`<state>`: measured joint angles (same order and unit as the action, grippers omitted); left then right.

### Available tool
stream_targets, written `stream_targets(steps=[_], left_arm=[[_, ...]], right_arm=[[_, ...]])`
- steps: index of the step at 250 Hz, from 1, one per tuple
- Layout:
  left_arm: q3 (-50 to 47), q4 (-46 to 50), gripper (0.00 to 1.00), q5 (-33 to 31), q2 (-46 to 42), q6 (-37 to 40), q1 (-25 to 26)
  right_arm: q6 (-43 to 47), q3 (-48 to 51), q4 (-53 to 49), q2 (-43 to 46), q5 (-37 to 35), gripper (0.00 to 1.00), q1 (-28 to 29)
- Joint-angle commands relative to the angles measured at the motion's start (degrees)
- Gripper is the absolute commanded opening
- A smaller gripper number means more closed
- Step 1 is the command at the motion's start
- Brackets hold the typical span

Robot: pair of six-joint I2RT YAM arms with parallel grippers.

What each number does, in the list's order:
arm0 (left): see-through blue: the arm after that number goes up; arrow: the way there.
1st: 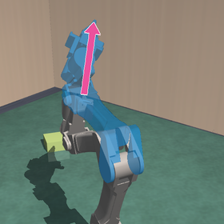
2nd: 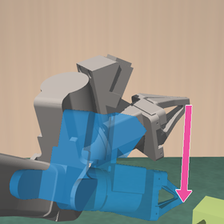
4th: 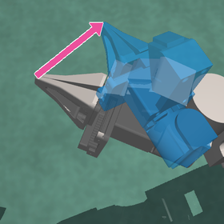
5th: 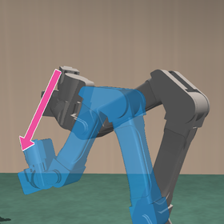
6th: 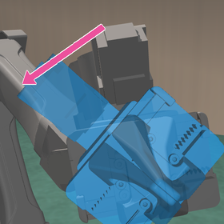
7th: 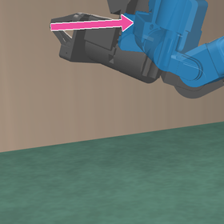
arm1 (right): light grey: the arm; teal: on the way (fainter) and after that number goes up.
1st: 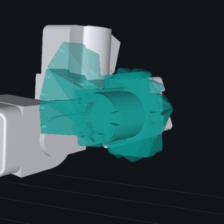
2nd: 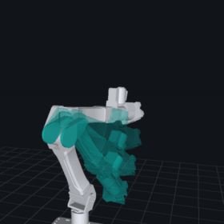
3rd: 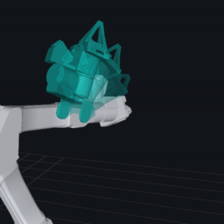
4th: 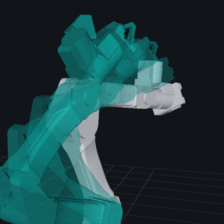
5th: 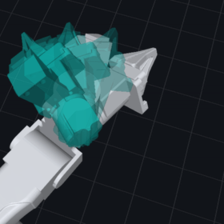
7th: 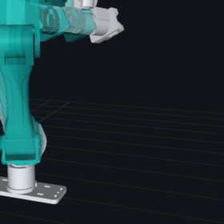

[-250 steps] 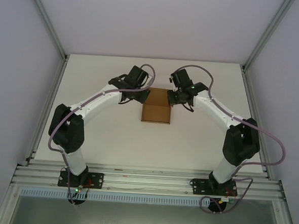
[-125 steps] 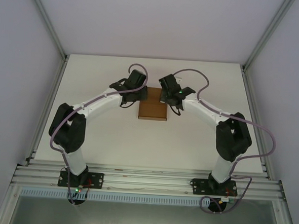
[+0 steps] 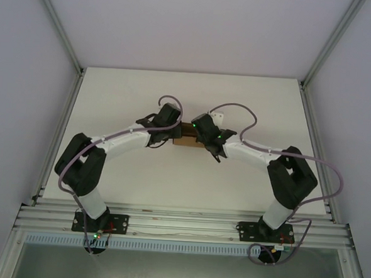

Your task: Assemble paper box

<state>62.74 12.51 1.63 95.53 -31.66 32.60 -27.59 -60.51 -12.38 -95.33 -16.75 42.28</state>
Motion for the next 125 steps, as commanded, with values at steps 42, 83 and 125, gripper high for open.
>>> stream_targets(steps=[42,83,125], left_arm=[[-4.1,1.6,0.42,2.2,-7.3,-0.3,1.3],[-3.4,7.2,0.68,0.9,-12.3,-0.7,1.3],[-1.6,11.1,1.0,-0.9,-15.8,-5.5,-0.2]], right_arm=[[4.2,7.8,7.6,4.9,-8.0,0.01,1.4],[8.2,11.1,11.5,6.1,-8.1,0.02,2.8],[12.2,13.9,15.4,6.9,-6.5,0.04,3.5]])
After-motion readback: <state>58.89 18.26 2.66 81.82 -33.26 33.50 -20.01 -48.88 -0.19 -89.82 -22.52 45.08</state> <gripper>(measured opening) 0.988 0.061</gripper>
